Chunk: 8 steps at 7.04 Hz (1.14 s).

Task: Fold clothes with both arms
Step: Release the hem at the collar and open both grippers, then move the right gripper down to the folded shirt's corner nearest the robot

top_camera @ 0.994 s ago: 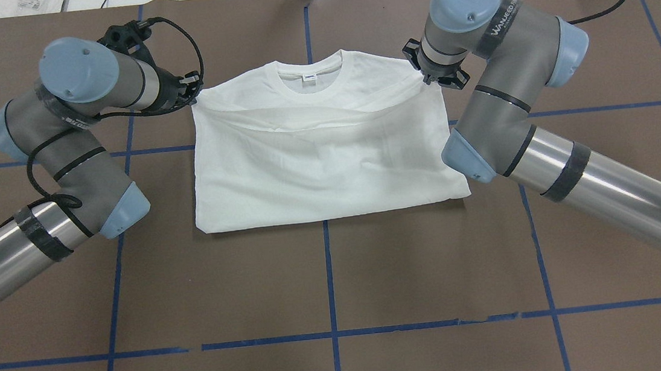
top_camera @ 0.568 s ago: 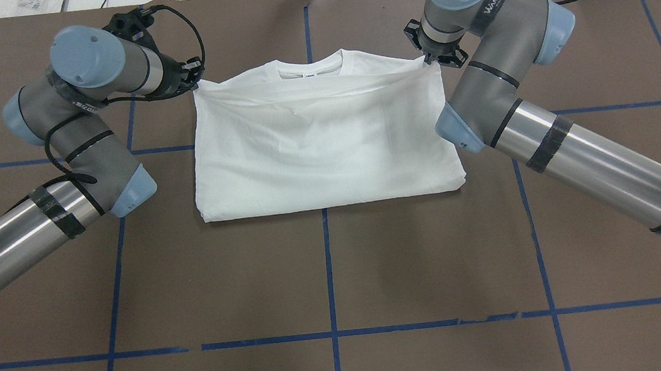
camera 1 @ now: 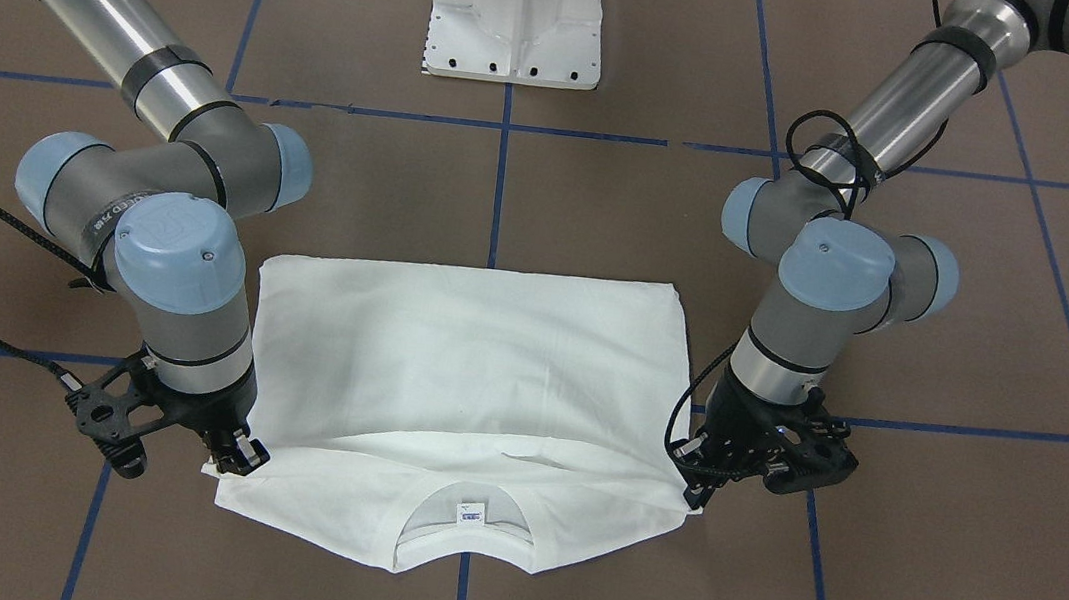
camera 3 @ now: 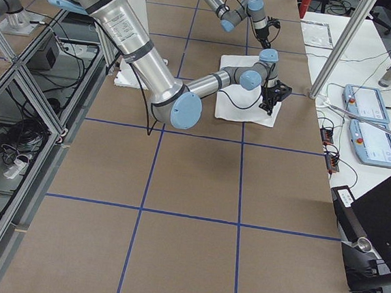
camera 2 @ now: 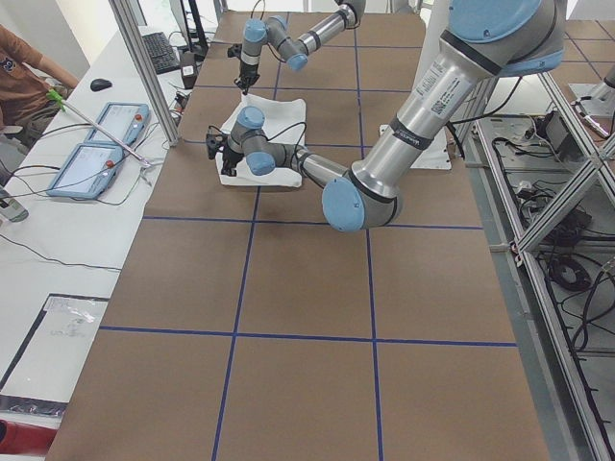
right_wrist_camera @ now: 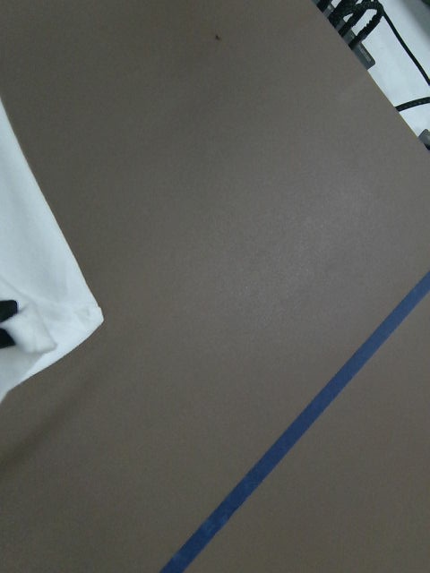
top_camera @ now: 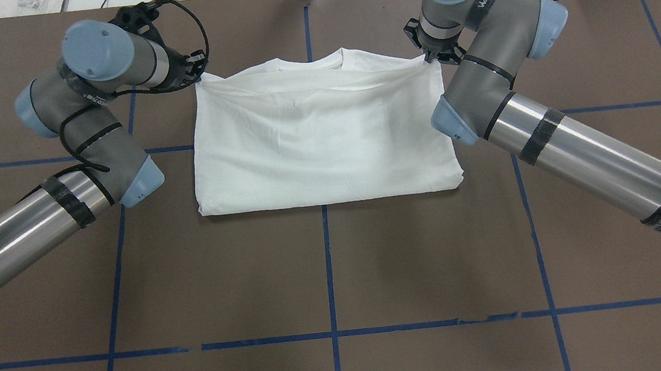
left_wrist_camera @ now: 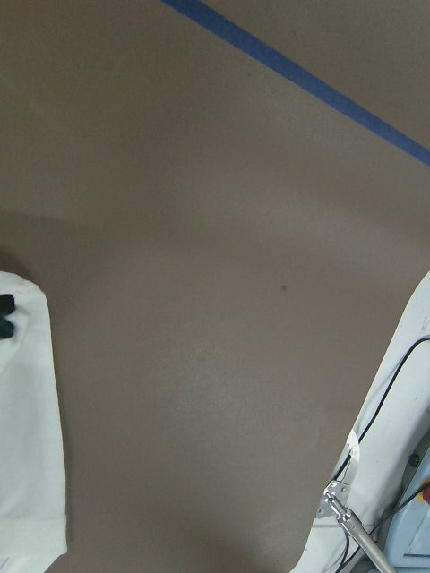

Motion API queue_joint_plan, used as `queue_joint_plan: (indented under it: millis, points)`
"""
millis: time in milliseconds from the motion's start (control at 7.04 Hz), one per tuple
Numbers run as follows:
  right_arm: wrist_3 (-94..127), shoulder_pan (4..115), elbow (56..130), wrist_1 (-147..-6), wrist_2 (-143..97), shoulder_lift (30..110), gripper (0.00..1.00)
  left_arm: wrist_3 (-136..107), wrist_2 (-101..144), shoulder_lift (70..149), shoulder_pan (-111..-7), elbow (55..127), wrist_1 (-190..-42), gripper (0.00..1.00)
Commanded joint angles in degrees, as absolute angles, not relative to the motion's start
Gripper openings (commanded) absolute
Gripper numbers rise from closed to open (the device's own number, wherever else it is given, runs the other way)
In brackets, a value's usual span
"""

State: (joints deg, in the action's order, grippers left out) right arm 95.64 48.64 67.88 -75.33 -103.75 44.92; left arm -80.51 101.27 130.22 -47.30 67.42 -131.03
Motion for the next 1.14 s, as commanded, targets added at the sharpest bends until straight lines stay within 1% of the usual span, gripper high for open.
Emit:
queue_joint_plan:
  millis: [0, 142, 284, 426, 568, 710, 852, 994]
  points:
    - [95.6, 48.7, 67.8, -75.3, -103.9, 44.6, 0.46, -80.4, 101.2, 130.1, -47.4, 67.1, -131.7, 0.40]
    - [95.5, 49.7, 67.8, -75.3, -104.7, 44.5, 0.54, -79.3, 101.2, 129.3, -47.5, 67.1, -133.3, 0.44]
    - [95.2, 51.1, 68.7, -75.2, -107.9, 44.6, 0.56, -77.6, 101.2, 128.8, -47.6, 67.4, -134.2, 0.47]
    - [95.8, 51.2, 73.1, -75.1, -109.8, 47.4, 0.61, -77.4, 101.3, 128.7, -47.7, 67.4, -134.4, 0.48]
    - [98.3, 48.5, 83.7, -75.2, -110.0, 55.5, 0.65, -77.5, 101.3, 128.7, -47.8, 67.5, -134.4, 0.49]
    - [102.1, 45.7, 91.7, -75.1, -109.8, 61.9, 0.68, -77.5, 101.5, 128.6, -47.8, 67.6, -134.4, 0.51]
    - [106.6, 43.4, 94.7, -75.2, -109.9, 64.5, 0.72, -77.4, 101.6, 127.5, -47.7, 68.0, -134.6, 0.60]
    - [110.2, 40.0, 98.8, -75.1, -109.6, 69.6, 0.75, -77.4, 101.6, 127.2, -47.7, 68.3, -135.1, 0.61]
